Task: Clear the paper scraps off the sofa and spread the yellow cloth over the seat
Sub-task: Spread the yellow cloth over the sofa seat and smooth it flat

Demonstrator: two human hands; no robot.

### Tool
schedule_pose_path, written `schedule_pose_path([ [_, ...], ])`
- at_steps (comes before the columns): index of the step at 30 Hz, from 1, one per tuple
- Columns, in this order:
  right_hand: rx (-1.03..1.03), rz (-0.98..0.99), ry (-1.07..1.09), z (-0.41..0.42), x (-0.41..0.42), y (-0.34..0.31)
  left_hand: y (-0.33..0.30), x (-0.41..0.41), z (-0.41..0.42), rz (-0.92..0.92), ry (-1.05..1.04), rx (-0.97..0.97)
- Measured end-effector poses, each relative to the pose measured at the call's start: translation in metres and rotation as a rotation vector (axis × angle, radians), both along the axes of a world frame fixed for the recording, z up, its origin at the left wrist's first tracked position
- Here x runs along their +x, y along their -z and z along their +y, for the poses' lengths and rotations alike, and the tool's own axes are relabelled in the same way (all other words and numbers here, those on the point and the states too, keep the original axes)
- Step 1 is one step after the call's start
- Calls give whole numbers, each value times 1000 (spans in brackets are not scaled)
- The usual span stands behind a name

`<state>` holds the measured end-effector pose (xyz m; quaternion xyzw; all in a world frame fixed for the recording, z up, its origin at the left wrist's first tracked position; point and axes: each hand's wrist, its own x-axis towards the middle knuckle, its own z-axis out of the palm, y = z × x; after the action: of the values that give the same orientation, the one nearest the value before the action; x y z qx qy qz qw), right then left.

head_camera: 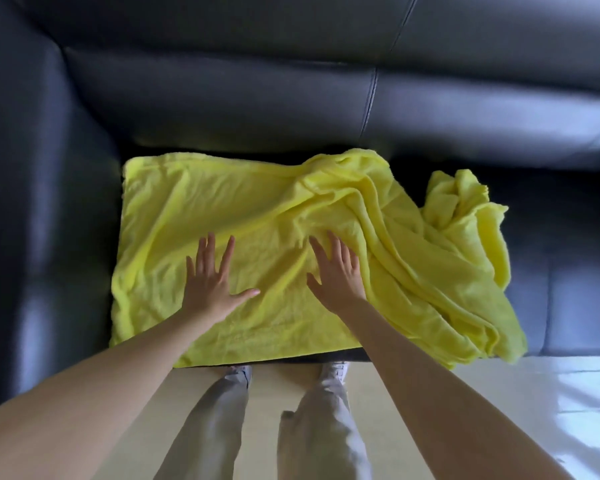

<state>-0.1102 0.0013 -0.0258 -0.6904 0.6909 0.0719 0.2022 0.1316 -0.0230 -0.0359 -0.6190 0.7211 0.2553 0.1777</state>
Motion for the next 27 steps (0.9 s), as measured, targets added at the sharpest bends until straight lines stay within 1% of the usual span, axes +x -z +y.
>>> schedule_pose_path([
  [5,-40,21,15,1,-56,-1,4,-100,4,66,79,-26],
  [7,-125,14,2,0,-67,-2,5,-124,13,82,82,-43],
  [12,-267,-23,52,16,-150,-8,9,-223,58,179,93,-132],
  [14,-288,-49,138,22,-191,-11,9,-258,73,212,91,-166],
  [16,-269,-69,270,25,-235,-14,6,-294,82,227,74,-195],
  [20,-135,-43,556,12,-317,-22,-4,-354,79,278,78,-260],
  [22,-66,-88,612,0,-345,-23,-9,-375,70,316,89,-281],
  [24,-5,-129,554,-11,-365,-22,-12,-390,58,337,87,-306],
  [27,-3,-54,289,-31,-372,-18,-14,-400,38,359,124,-321],
])
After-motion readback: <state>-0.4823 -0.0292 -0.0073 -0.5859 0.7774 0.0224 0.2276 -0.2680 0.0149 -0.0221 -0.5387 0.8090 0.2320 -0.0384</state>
